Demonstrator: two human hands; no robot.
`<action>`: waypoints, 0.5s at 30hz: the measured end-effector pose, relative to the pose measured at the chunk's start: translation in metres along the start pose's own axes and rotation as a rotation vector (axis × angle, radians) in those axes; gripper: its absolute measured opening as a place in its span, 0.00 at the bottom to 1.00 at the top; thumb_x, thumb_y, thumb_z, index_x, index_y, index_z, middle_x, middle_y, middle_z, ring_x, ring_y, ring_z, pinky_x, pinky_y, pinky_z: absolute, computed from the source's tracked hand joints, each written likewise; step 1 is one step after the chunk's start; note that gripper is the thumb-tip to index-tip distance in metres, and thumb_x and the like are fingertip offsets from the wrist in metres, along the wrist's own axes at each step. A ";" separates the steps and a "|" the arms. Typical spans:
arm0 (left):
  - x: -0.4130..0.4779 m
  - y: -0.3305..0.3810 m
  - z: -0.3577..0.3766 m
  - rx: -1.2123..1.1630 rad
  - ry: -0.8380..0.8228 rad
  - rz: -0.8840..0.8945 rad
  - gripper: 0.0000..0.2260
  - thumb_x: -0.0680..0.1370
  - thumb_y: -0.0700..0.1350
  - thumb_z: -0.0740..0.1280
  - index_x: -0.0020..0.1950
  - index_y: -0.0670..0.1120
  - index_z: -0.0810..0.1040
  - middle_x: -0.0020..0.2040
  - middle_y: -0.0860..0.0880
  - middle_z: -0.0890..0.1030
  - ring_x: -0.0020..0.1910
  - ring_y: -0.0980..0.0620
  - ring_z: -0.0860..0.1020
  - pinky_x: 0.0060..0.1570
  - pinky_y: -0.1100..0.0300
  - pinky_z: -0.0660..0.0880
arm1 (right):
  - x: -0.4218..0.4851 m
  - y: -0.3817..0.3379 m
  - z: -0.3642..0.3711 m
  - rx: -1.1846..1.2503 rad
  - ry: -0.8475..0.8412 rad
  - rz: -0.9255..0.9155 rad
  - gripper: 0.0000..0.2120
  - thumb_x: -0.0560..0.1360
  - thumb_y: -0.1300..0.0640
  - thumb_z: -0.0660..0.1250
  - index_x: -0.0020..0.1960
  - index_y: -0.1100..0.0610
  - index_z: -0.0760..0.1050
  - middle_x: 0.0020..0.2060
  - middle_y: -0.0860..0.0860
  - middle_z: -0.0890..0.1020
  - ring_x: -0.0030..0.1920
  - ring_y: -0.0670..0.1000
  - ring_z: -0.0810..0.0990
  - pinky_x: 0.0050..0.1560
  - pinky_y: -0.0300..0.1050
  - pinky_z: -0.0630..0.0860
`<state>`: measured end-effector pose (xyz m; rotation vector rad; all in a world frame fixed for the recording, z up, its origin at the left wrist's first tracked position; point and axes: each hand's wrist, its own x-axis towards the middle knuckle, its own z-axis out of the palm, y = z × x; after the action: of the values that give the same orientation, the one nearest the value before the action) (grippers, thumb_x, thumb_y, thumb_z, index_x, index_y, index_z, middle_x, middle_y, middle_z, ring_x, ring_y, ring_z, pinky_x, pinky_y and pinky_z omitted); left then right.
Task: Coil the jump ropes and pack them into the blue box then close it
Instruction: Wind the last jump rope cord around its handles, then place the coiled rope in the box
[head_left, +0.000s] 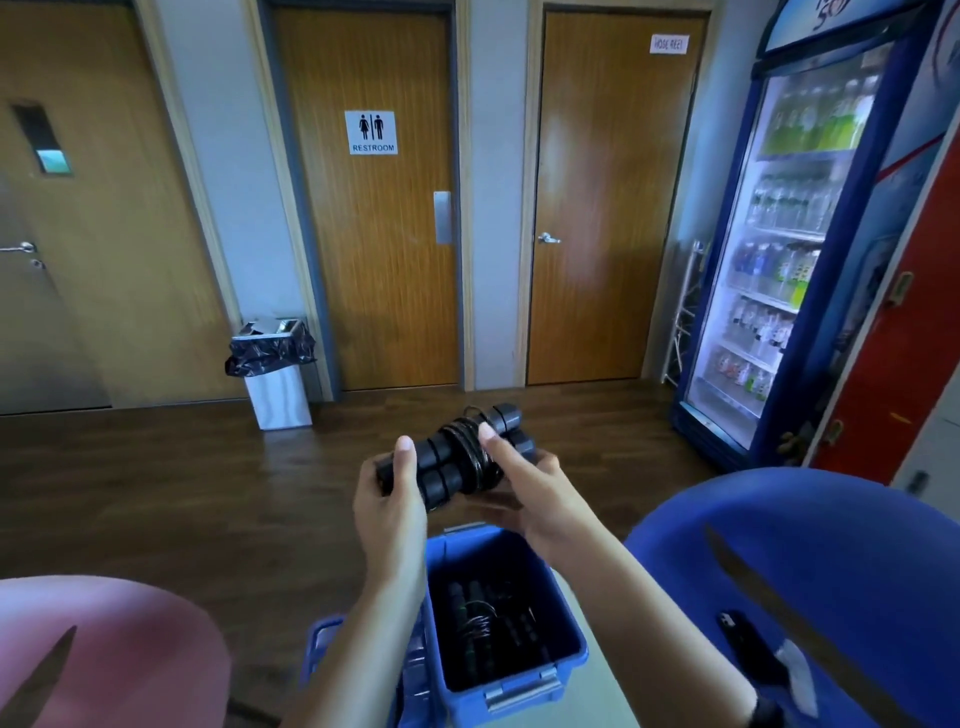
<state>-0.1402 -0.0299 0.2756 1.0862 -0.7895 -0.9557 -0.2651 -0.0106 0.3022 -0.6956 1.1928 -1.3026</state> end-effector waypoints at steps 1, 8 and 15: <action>-0.006 -0.007 0.004 -0.006 -0.004 -0.026 0.11 0.77 0.57 0.66 0.42 0.51 0.77 0.44 0.48 0.83 0.49 0.44 0.81 0.53 0.46 0.78 | 0.000 0.006 -0.003 0.042 -0.034 -0.011 0.35 0.64 0.45 0.78 0.62 0.61 0.70 0.55 0.60 0.82 0.51 0.61 0.84 0.52 0.58 0.81; -0.023 -0.039 0.018 -0.011 -0.084 -0.158 0.07 0.79 0.51 0.65 0.47 0.48 0.75 0.47 0.45 0.81 0.44 0.49 0.81 0.46 0.51 0.79 | 0.029 0.026 -0.035 0.076 -0.007 0.013 0.20 0.71 0.54 0.75 0.58 0.62 0.78 0.52 0.58 0.84 0.51 0.56 0.84 0.54 0.52 0.81; -0.010 -0.083 0.005 0.217 -0.258 -0.353 0.05 0.79 0.49 0.66 0.47 0.48 0.77 0.50 0.47 0.80 0.47 0.47 0.81 0.41 0.52 0.80 | 0.073 0.046 -0.082 -0.016 -0.094 0.140 0.12 0.74 0.57 0.72 0.55 0.60 0.77 0.53 0.57 0.82 0.54 0.55 0.81 0.49 0.49 0.82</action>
<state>-0.1680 -0.0366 0.1971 1.3360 -0.9465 -1.3510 -0.3354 -0.0527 0.2166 -0.6652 1.1558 -1.1340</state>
